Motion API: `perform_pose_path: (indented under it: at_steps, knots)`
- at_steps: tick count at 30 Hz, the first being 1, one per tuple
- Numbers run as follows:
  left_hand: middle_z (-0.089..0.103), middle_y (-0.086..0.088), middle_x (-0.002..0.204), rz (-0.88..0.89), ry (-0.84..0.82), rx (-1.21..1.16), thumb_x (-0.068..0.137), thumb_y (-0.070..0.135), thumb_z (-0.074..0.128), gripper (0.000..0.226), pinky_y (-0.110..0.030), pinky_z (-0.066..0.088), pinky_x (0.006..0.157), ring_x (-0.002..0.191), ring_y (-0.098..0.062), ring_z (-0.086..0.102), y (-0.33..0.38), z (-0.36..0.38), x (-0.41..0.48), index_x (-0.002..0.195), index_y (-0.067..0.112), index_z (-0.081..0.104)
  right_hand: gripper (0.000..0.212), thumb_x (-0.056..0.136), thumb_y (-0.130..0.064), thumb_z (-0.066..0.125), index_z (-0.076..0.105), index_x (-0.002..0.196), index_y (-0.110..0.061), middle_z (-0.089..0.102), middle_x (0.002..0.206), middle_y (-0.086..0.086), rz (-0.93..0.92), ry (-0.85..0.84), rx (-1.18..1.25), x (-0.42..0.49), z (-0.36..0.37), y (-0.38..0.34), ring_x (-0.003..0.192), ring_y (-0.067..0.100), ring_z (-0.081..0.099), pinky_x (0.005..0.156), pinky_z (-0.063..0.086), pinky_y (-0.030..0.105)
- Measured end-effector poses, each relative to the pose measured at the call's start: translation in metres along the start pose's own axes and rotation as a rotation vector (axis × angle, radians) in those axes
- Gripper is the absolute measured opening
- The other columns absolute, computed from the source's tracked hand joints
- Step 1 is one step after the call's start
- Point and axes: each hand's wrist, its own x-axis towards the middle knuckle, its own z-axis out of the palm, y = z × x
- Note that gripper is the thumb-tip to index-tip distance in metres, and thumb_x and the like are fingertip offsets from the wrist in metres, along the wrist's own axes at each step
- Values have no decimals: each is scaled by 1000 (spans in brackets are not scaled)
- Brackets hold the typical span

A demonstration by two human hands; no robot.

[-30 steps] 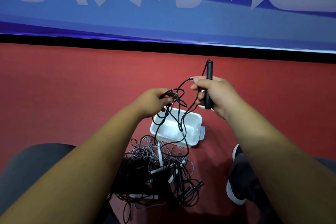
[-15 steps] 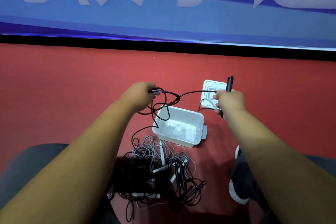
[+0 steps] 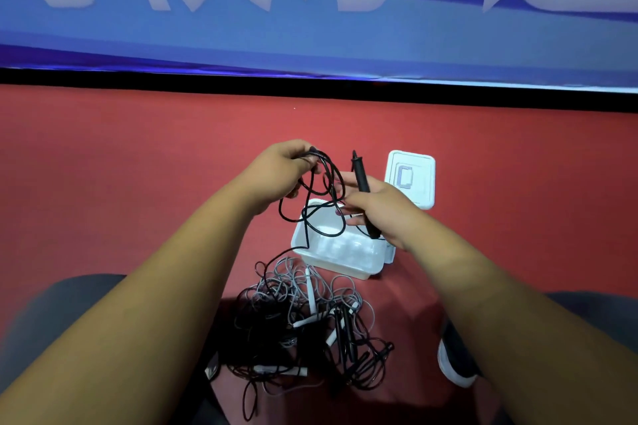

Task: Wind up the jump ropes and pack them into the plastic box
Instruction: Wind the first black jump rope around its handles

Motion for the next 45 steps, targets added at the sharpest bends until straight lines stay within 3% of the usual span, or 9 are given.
perform_pose_path:
  at_steps: [6, 13, 21, 26, 30, 33, 36, 38, 45]
  knots:
    - [73, -4, 92, -208, 110, -227, 107, 17, 56, 16, -27, 51, 52, 53, -13, 51, -6, -2, 6, 102, 13, 70, 28, 112, -19, 54, 64, 137, -13, 79, 103, 10, 67, -113, 388, -8, 7, -8, 99, 34, 74, 95, 61, 48]
    - [71, -10, 82, -384, 223, -117, 102, 15, 64, 13, -24, 45, 47, 49, -15, 45, -15, -17, 3, 105, 3, 66, 25, 104, -12, 66, 73, 127, -4, 67, 90, 8, 23, -72, 429, -9, -7, -24, 76, 20, 67, 82, 64, 45]
    - [79, -9, 96, -296, 9, -68, 95, 28, 77, 22, -27, 50, 54, 55, -13, 50, -12, -27, 0, 108, 10, 73, 16, 104, -19, 67, 75, 109, -6, 59, 76, 0, 24, 203, 470, 0, -24, -29, 60, 17, 57, 56, 49, 31]
    - [80, 2, 106, -264, -150, 13, 94, 54, 71, 40, -35, 53, 80, 86, -19, 61, -10, -28, 3, 115, 21, 74, 17, 105, -26, 67, 75, 109, -11, 61, 73, -3, 58, 194, 513, -3, -25, -34, 59, 17, 55, 59, 52, 32]
    - [61, 1, 129, -218, 79, 350, 80, 70, 75, 76, -41, 51, 99, 111, -24, 61, -11, -19, 7, 129, 14, 61, 17, 106, -26, 65, 74, 111, -12, 58, 70, -5, 96, 171, 547, -6, -26, -41, 53, 11, 49, 60, 53, 30]
    - [61, -5, 109, 43, 277, 536, 81, 47, 85, 50, -39, 50, 87, 97, -25, 60, -6, -2, 5, 107, 14, 57, 16, 107, -24, 63, 74, 112, -13, 57, 70, -5, 92, 162, 535, -8, -24, -44, 51, 10, 47, 59, 51, 29]
    - [70, 1, 97, 91, -114, 176, 92, 14, 77, 16, -33, 51, 83, 85, -10, 66, -1, 19, -2, 104, 12, 66, 16, 107, -23, 63, 73, 114, -13, 58, 69, -4, 66, 163, 489, -9, -20, -47, 51, 10, 46, 56, 47, 29]
    - [71, 0, 121, 13, -339, -28, 88, 2, 70, 37, -34, 53, 99, 111, -12, 69, -6, 29, -6, 123, 14, 66, 15, 107, -23, 63, 73, 114, -15, 60, 70, -4, 44, 178, 458, -8, -19, -47, 50, 11, 47, 54, 45, 27]
    - [52, 7, 151, -18, -430, 24, 88, 12, 77, 70, -40, 50, 108, 119, -21, 67, -13, 41, -6, 147, 39, 49, 18, 106, -23, 65, 72, 120, -14, 67, 72, -1, -17, 226, 470, -10, -24, -51, 51, 13, 55, 50, 49, 26]
